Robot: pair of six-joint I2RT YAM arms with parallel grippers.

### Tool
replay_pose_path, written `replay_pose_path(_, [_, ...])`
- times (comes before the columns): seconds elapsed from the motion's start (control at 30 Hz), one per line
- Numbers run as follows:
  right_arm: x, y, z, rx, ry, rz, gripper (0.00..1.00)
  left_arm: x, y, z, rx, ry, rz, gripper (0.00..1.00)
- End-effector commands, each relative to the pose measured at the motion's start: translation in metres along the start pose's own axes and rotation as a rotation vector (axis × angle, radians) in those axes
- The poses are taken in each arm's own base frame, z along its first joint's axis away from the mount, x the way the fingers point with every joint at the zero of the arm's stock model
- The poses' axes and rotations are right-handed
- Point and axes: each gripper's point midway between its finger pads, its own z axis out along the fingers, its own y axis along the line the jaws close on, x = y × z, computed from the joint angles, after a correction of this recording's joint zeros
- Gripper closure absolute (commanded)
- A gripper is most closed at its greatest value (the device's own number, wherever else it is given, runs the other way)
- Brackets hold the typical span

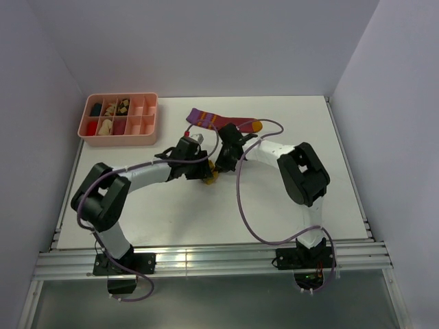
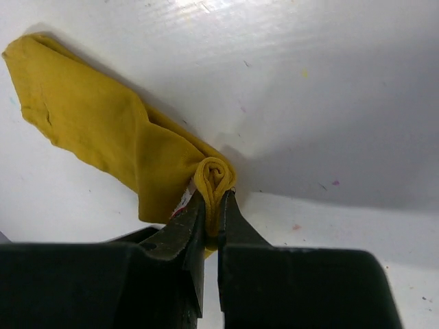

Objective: Roll the socks
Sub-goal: Roll the sock at the center of the board.

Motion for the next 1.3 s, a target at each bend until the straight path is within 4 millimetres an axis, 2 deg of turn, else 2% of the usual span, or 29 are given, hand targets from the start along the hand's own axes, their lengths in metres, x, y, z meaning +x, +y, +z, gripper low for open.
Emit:
replay_pose_path(0.0, [0.004, -0.030, 0.006, 0.134, 0.063, -0.058, 1.00, -0.032, 0.007, -0.031, -0.252, -0.254, 0.269, 0.49])
replay_pose_path(0.07, [0.006, -0.029, 0.009, 0.131, 0.087, -0.071, 1.00, -0.035, -0.006, -0.043, -0.341, -0.369, 0.403, 0.47])
replay_pose_path(0.2, [0.006, -0.026, 0.011, 0.126, 0.118, -0.099, 1.00, -0.033, -0.023, -0.050, -0.464, -0.494, 0.560, 0.43])
replay_pose_path(0.27, [0.007, -0.024, 0.012, 0.125, 0.136, -0.110, 1.00, -0.026, -0.029, -0.044, -0.515, -0.512, 0.628, 0.42])
replay_pose_path(0.3, [0.007, -0.025, 0.012, 0.128, 0.142, -0.121, 1.00, -0.028, -0.027, -0.045, -0.565, -0.544, 0.643, 0.41])
replay_pose_path(0.33, [0.008, -0.026, 0.013, 0.132, 0.149, -0.125, 1.00, -0.023, -0.023, -0.039, -0.604, -0.530, 0.696, 0.41])
replay_pose_path(0.37, [0.009, -0.026, 0.012, 0.133, 0.155, -0.127, 1.00, -0.019, -0.032, -0.036, -0.596, -0.555, 0.711, 0.41])
replay_pose_path(0.43, [0.009, -0.026, 0.013, 0.128, 0.161, -0.130, 1.00, -0.017, -0.028, -0.030, -0.659, -0.564, 0.763, 0.41])
replay_pose_path(0.47, [0.009, -0.026, 0.012, 0.126, 0.165, -0.128, 1.00, -0.014, -0.033, -0.028, -0.661, -0.575, 0.778, 0.41])
replay_pose_path(0.67, [0.013, -0.027, 0.012, 0.118, 0.183, -0.136, 1.00, -0.007, -0.031, -0.009, -0.698, -0.561, 0.841, 0.42])
replay_pose_path(0.8, [0.016, -0.026, 0.012, 0.109, 0.190, -0.135, 1.00, -0.002, -0.020, 0.005, -0.747, -0.541, 0.872, 0.42])
replay_pose_path(0.9, [0.016, -0.026, 0.012, 0.103, 0.195, -0.127, 1.00, 0.004, -0.013, 0.016, -0.763, -0.510, 0.892, 0.47])
replay_pose_path(1.0, [0.018, -0.026, 0.011, 0.099, 0.197, -0.131, 1.00, 0.013, -0.005, 0.023, -0.770, -0.465, 0.900, 0.59])
replay_pose_path(1.07, [0.018, -0.025, 0.010, 0.089, 0.197, -0.133, 1.00, 0.019, 0.000, 0.026, -0.762, -0.428, 0.905, 0.73])
replay_pose_path(1.1, [0.017, -0.024, 0.009, 0.083, 0.195, -0.131, 1.00, 0.022, 0.002, 0.026, -0.753, -0.419, 0.891, 0.86])
replay_pose_path(1.17, [0.017, -0.019, 0.008, 0.055, 0.197, -0.126, 1.00, 0.029, 0.007, 0.025, -0.742, -0.376, 0.884, 0.99])
replay_pose_path(1.27, [0.010, -0.007, 0.000, -0.013, 0.169, -0.119, 1.00, 0.035, 0.007, 0.022, -0.690, -0.332, 0.809, 0.99])
